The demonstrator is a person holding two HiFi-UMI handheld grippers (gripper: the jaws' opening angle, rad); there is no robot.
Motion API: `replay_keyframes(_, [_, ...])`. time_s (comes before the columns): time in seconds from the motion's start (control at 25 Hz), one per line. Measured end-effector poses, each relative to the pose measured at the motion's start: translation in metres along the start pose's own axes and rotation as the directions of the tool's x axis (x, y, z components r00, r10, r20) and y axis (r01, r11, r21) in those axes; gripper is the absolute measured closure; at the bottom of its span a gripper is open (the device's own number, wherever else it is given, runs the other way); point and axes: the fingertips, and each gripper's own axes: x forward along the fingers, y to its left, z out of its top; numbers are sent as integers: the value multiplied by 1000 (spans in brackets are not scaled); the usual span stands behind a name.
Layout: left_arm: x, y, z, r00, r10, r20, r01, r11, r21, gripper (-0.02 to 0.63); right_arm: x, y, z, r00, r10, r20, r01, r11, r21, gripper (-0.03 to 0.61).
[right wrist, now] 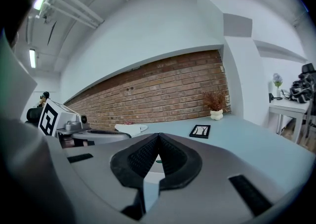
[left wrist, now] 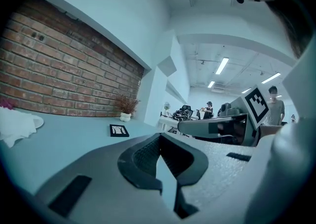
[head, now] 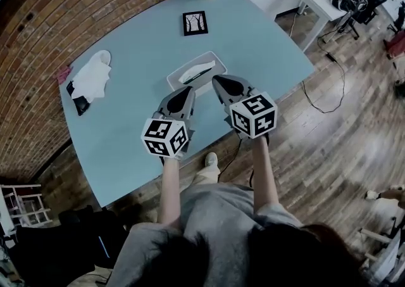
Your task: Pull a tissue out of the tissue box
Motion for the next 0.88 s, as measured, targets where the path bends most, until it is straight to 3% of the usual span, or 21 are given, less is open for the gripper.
replay_keyframes(0.28, [21,37,1,1000,-6,-8,5,1000,-30,611,42,-24,0,998,-27,-59,23,997,-67,580])
replay_keyframes(0.52, [30,43,-7,999,8,-35,-10,998,-66,611,55,-37,-2,991,8,-133,-28,989,-145,578])
replay_keyframes(0.72, [38,48,-15,997,37,-62,-44,993,-105,611,73,-51,-5,972,62,-226,-115,968,-225,564])
replay_keyframes(0.88, [41,52,-24,995,67,-77,-76,989,-130,611,89,-58,-17,934,118,-336,-225,927,-301,518])
